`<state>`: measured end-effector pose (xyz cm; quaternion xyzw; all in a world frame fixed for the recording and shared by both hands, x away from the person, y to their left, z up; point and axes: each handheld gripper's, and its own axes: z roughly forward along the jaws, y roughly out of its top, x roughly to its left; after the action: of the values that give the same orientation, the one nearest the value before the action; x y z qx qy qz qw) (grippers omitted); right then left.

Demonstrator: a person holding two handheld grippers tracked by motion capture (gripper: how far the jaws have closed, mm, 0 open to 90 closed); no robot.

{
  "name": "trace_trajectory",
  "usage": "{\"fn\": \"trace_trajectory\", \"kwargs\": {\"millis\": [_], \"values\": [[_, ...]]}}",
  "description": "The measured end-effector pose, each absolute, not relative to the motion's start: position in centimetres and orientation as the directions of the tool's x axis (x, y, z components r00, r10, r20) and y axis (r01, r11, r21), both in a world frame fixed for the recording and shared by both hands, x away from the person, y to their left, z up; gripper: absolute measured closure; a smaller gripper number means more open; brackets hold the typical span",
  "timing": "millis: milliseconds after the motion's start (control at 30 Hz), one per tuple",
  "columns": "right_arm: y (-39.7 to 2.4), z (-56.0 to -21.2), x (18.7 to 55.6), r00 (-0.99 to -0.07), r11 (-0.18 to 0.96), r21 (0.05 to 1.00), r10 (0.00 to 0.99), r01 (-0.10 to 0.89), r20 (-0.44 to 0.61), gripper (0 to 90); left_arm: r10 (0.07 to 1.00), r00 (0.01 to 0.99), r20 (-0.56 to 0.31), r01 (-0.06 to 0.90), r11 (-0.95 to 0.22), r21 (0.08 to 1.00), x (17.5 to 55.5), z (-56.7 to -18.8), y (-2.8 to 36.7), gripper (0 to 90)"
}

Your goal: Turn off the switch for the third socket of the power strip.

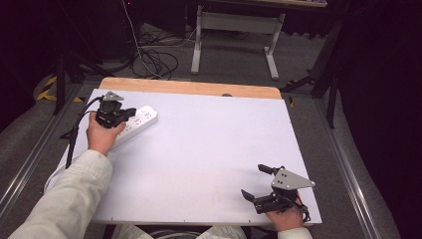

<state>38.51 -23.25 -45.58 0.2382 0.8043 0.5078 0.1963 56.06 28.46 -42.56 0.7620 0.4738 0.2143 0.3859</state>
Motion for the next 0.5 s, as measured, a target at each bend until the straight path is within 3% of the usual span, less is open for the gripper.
{"fn": "trace_trajectory", "kwargs": {"millis": [200,500], "values": [[-23.3,-45.6,38.5,-0.812,0.369,0.911,0.580,0.182,-0.073,3.4,0.910,0.415,-0.014,0.587,-0.256,0.768,56.7,-43.4,28.6,90.0],[-23.3,-45.7,38.5,-0.813,0.373,0.910,0.578,0.182,-0.074,3.4,0.933,0.356,-0.053,0.643,-0.204,0.738,57.7,-44.6,28.4,90.0]]}}
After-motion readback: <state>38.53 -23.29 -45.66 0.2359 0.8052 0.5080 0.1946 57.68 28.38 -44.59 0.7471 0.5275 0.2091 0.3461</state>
